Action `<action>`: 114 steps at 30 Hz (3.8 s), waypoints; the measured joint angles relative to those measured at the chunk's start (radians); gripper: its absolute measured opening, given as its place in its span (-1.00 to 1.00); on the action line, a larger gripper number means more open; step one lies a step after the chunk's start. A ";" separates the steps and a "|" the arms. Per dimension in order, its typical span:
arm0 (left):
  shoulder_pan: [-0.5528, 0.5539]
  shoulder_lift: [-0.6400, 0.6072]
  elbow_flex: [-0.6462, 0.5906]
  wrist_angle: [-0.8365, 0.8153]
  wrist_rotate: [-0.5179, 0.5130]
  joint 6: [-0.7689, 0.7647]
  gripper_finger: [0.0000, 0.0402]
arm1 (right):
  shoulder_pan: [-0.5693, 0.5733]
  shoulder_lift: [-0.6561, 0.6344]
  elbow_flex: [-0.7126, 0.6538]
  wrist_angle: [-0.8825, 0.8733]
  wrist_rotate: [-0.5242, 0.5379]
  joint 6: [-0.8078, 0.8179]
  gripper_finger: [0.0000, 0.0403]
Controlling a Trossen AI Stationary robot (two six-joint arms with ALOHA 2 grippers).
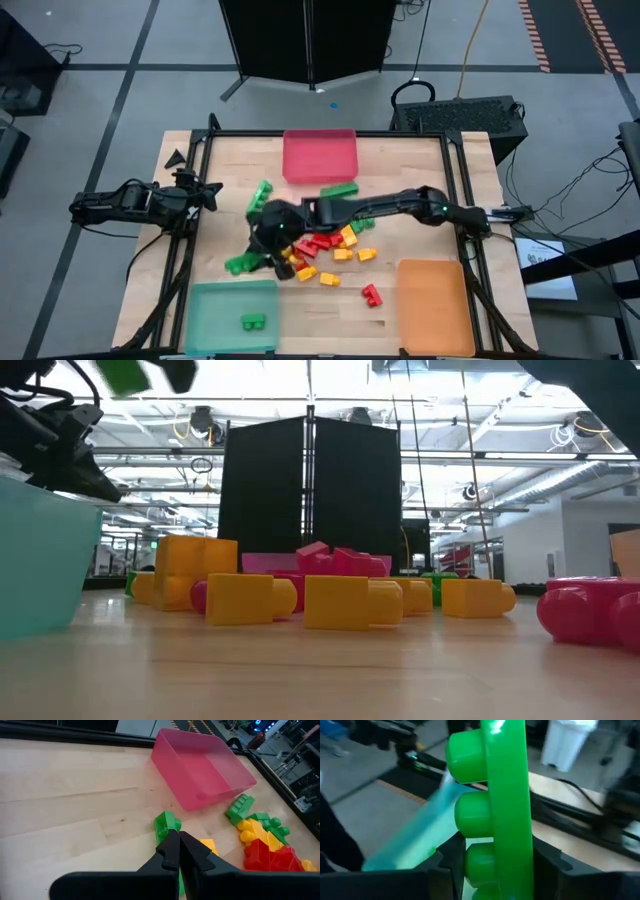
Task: Sort blocks
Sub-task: Put the green game piece into the green bin, then put the yellow game piece into the orange bin
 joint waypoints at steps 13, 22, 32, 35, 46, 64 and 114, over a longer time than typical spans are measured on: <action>0.000 0.001 0.000 0.000 -0.001 0.000 -0.98 | 0.089 0.152 0.000 0.255 -0.129 0.165 -0.29; 0.000 0.001 0.000 -0.001 -0.001 0.000 -0.98 | 0.129 0.200 -0.002 0.241 -0.093 0.107 -0.29; 0.000 0.001 0.000 -0.002 0.006 0.000 -0.98 | 0.143 0.195 -0.001 0.222 0.031 0.180 0.53; 0.000 0.001 0.000 -0.002 0.008 0.000 -0.98 | 0.142 0.160 -0.001 0.150 0.032 0.237 0.56; 0.000 0.001 0.000 -0.002 0.082 -0.002 -0.98 | 0.127 -0.165 0.001 -0.730 0.304 0.151 0.40; 0.000 0.001 0.000 0.000 0.088 0.000 -0.98 | 0.209 -0.124 -0.315 -0.629 0.460 0.379 0.38; 0.000 0.001 0.000 0.004 0.089 0.001 -0.98 | 0.671 -1.010 -1.204 -0.733 0.639 1.501 -0.44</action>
